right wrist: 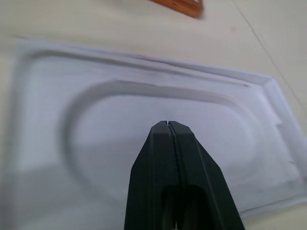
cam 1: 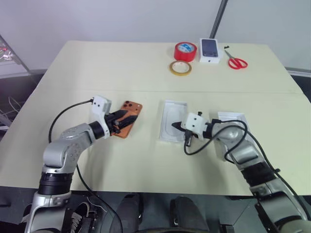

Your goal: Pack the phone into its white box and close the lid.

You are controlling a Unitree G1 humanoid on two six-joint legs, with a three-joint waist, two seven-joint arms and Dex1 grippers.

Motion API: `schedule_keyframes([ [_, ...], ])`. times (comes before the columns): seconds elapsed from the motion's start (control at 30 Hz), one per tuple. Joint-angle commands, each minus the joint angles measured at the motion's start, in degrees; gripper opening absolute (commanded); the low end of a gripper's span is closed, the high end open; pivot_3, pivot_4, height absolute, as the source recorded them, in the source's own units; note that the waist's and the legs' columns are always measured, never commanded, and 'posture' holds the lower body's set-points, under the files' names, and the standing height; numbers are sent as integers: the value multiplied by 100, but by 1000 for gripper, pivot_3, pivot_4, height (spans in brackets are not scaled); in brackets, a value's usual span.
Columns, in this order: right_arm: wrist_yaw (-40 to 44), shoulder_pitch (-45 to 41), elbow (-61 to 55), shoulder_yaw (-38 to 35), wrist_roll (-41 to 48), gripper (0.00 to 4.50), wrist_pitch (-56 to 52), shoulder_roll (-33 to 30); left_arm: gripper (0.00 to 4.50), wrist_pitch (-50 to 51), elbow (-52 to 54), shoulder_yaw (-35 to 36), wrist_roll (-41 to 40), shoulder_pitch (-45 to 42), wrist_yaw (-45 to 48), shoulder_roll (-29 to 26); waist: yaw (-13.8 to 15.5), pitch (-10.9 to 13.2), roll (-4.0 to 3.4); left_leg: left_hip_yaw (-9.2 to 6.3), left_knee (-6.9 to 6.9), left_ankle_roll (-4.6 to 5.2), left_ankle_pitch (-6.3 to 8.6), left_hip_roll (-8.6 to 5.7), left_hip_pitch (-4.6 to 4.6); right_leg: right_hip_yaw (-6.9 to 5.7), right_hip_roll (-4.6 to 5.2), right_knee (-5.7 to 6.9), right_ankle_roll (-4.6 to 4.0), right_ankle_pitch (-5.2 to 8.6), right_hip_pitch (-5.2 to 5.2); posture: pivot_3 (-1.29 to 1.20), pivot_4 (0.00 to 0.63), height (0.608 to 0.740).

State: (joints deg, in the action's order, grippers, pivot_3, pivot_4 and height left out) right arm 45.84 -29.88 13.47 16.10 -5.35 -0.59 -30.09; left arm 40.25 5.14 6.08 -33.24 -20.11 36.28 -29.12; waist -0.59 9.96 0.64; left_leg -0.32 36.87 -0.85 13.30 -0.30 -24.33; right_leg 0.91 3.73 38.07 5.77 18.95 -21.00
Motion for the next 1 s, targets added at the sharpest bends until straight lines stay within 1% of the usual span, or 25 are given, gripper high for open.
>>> schedule_keyframes([
  [0.03,-320,-212,459,123,-420,11,219,78,3043,-153,34,204,-23,-14,30,2,-2,0,0,0,0,0,0,0,-2,0,1,0,0,0,-3,0,150,740],
  [0.23,-517,-307,804,204,-716,11,446,156,3043,-86,44,277,-60,5,-44,44,-16,0,1,0,0,0,0,0,-3,-1,0,2,1,-1,-3,0,150,740],
  [0.33,-854,-377,1065,211,-999,11,597,123,3043,-29,15,333,-82,-16,-83,82,-11,-1,1,0,1,0,0,0,-1,-2,0,4,1,-1,-2,0,150,740],
  [0.43,-1402,-606,1354,29,-1074,11,488,305,3043,3,-21,314,-64,-43,-99,127,-6,-1,1,0,2,0,0,0,-1,-2,0,5,1,-1,0,0,150,740],
  [0.53,-1408,-637,1386,104,-1106,11,500,366,3043,11,0,270,-55,-81,-115,201,-5,-1,1,0,2,0,0,0,-2,-3,0,6,1,-1,-2,0,150,740],
  [0.6,-1178,-531,1226,144,-971,11,557,371,3043,60,2,275,-70,-106,-119,222,-10,-1,1,0,2,0,0,0,-2,-3,-1,6,1,-1,-1,0,150,740],
  [0.67,-922,-392,941,33,-640,11,449,436,3043,123,-32,299,-74,-133,-122,203,-8,-1,1,0,2,0,0,0,-2,-3,-2,6,2,-1,-1,0,150,740],
  [0.77,-425,-217,409,-124,-157,11,271,424,3043,617,-255,511,-288,-242,-219,125,-24,-1,1,-1,1,1,0,1,-2,-3,-4,7,2,-1,-1,0,150,740],
  [0.83,-489,-293,285,-322,-17,11,118,454,3043,1059,-549,799,-573,-418,-272,66,-41,0,1,-1,1,2,0,2,-2,-3,-7,10,2,-1,-3,0,150,740],
  [0.93,-673,-514,262,-674,311,11,-188,640,3043,1380,-912,1036,-660,-645,-330,-84,-51,0,1,-1,1,2,0,4,-3,-2,-11,18,2,-1,-12,0,150,740],
  [1.0,-645,-645,152,-690,407,11,-266,773,3043,1270,-1268,1065,-529,-784,-156,-321,-58,1,1,-1,0,1,-1,4,-5,0,-13,21,2,-1,-19,0,150,740],
])
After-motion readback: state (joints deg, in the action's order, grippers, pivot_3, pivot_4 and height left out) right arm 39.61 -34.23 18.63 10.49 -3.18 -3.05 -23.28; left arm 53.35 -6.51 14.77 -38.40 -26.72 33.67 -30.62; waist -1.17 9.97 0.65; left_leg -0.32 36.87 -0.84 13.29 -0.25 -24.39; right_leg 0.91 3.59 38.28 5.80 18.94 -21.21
